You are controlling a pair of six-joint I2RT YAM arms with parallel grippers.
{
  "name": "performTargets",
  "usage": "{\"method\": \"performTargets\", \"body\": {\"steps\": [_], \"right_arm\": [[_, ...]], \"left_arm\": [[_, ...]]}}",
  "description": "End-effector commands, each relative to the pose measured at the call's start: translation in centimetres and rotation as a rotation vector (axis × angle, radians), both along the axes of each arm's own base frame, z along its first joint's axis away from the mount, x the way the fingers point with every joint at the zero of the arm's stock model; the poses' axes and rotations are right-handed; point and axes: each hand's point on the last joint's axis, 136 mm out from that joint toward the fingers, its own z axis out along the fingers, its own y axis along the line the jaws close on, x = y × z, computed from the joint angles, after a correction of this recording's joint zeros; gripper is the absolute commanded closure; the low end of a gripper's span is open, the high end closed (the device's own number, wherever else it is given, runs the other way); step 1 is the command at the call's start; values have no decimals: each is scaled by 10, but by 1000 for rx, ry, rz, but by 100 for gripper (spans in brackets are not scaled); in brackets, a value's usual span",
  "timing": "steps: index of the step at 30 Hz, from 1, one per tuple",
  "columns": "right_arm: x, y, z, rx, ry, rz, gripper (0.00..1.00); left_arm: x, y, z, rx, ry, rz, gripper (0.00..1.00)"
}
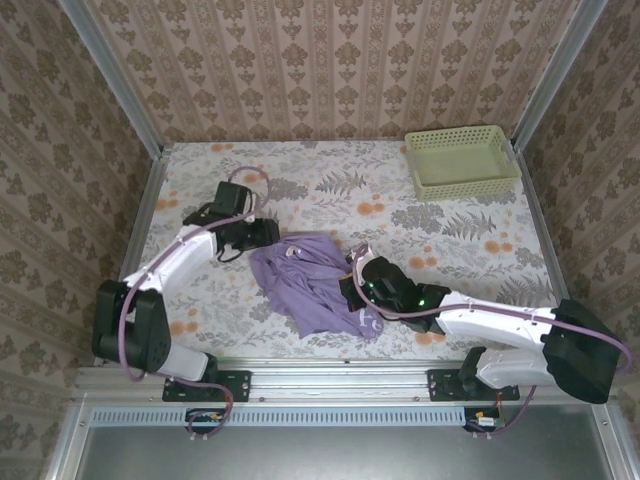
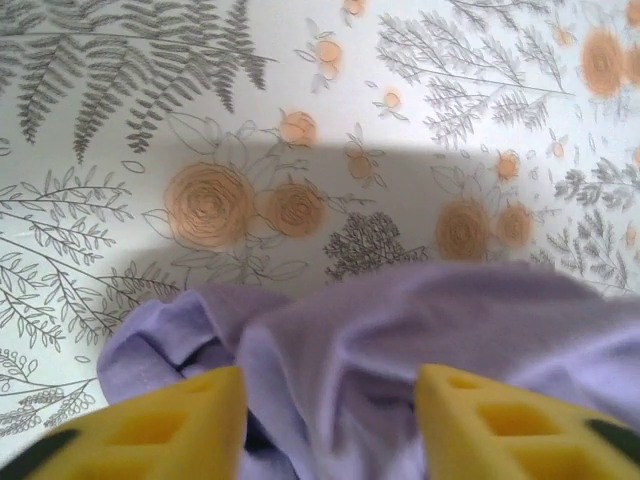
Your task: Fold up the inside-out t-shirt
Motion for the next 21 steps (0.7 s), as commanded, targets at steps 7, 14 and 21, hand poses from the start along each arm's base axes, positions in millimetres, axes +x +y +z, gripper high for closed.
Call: {"method": "performTargets", "body": {"steps": [7,14,21], "right_arm": [[11,9,39,105,-38,-37,100],[13,0,67,132,-78,-78,100],[19,-29,84,69,-119,-182,100]], "left_arm": [[-79,-39,-8,19,-65,-157,31],[-64,-46,-37,88,-3,-141,48],[-28,-70,23,86,-91,-213,93]]}}
